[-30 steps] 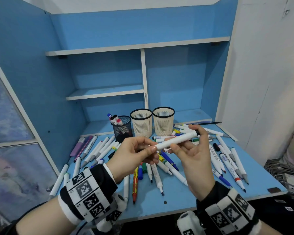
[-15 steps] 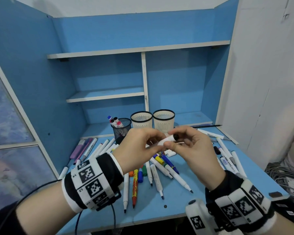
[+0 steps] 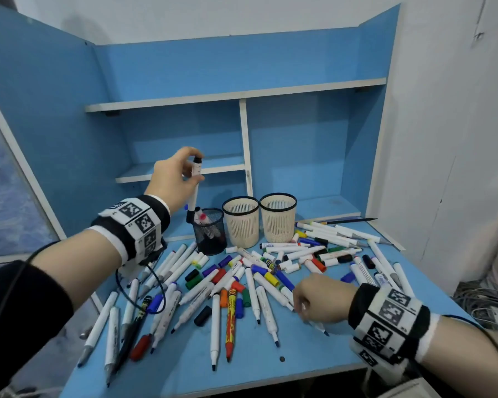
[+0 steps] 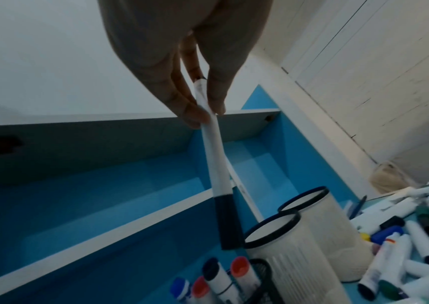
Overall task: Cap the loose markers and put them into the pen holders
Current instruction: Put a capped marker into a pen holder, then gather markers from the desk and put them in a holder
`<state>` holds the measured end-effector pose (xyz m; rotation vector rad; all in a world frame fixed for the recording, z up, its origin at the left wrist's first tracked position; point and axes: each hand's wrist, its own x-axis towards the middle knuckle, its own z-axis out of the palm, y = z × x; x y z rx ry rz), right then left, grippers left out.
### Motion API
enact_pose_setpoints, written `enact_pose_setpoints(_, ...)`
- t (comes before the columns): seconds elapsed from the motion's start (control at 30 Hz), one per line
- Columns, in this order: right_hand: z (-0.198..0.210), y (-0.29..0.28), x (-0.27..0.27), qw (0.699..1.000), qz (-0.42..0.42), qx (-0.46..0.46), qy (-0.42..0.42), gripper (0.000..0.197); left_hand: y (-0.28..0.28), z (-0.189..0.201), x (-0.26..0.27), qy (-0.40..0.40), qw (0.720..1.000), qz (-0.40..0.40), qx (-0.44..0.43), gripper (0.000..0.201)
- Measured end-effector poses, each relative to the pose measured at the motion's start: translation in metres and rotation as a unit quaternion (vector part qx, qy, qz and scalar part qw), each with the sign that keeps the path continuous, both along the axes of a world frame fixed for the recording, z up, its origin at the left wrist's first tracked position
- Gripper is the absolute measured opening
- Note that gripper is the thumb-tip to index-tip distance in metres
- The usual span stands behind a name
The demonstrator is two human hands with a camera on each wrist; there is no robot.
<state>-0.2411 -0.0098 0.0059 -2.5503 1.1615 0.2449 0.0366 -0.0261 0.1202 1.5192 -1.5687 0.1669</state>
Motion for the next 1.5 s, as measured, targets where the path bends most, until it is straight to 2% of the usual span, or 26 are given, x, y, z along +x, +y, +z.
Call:
enact_pose_setpoints(0.07, -0.004, -0.002, 0.001, 0.999, 0.011, 0.003, 0.031, 0.01, -0.01, 0.001, 0.007, 0.007, 1.0, 0.016, -0.004, 0.029)
enact_pose_setpoints(0.23, -0.007, -0.003, 0.002, 0.993, 0.028, -0.005, 0.115, 0.023, -0.031, -0.013, 0.01, 0.039, 0.999, 0.028, -0.015, 0.025)
enact_pose_setpoints(0.33, -0.001, -0.001, -0.001, 0.994, -0.015, 0.002, 0.108, 0.029, -0.042, -0.027, 0.011, 0.078, 0.996, 0.031, -0.013, 0.024)
enact_pose_setpoints(0.47, 0.007, -0.005, -0.012, 0.997, -0.071, 0.027, 0.028, 0.056, -0.057, -0.044, 0.014, 0.096, 0.994, 0.048, 0.008, 0.024)
enact_pose_setpoints(0.5, 0.009, -0.007, -0.015, 0.997, -0.076, 0.031, 0.003, 0.058, -0.06, -0.048, 0.016, 0.094, 0.994, 0.055, 0.02, 0.025)
enact_pose_setpoints(0.67, 0.015, -0.01, -0.026, 0.985, -0.096, 0.017, -0.145, 0.043, -0.074, -0.067, 0.025, 0.015, 0.991, 0.084, 0.102, 0.026)
enact_pose_setpoints(0.77, 0.018, -0.006, -0.027, 0.96, -0.125, 0.017, -0.251, 0.034, -0.076, -0.074, 0.024, 0.014, 0.99, 0.1, 0.099, 0.028)
enact_pose_setpoints(0.87, 0.019, -0.003, -0.027, 0.923, -0.151, 0.044, -0.352, 0.032, -0.077, -0.076, 0.023, 0.018, 0.986, 0.117, 0.12, 0.015)
enact_pose_setpoints(0.97, 0.019, 0.002, -0.027, 0.903, -0.157, 0.064, -0.395, 0.033, -0.076, -0.075, 0.018, -0.028, 0.973, 0.147, 0.178, 0.008)
enact_pose_setpoints(1.1, 0.023, 0.009, -0.028, 0.881, -0.158, 0.081, -0.438, 0.032, -0.071, -0.069, 0.012, -0.07, 0.967, 0.155, 0.192, 0.018)
enact_pose_setpoints(1.2, 0.024, 0.012, -0.031, 0.855, -0.17, 0.094, -0.481, 0.033, -0.058, -0.066, 0.005, -0.071, 0.971, 0.132, 0.186, 0.021)
enact_pose_setpoints(1.3, 0.024, 0.014, -0.035, 0.827, -0.184, 0.101, -0.521, 0.033, -0.032, -0.066, -0.009, -0.077, 0.976, 0.06, 0.194, 0.013)
enact_pose_setpoints(1.33, 0.024, 0.015, -0.037, 0.82, -0.188, 0.098, -0.532, 0.033, -0.021, -0.067, -0.014, -0.093, 0.968, 0.025, 0.23, 0.013)
enact_pose_setpoints(1.4, 0.024, 0.016, -0.039, 0.806, -0.198, 0.089, -0.551, 0.033, 0.0, -0.073, -0.021, -0.151, 0.931, -0.045, 0.329, 0.015)
enact_pose_setpoints(1.5, 0.024, 0.018, -0.039, 0.781, -0.213, 0.092, -0.579, 0.038, 0.028, -0.088, -0.025, -0.224, 0.875, -0.084, 0.421, 0.021)
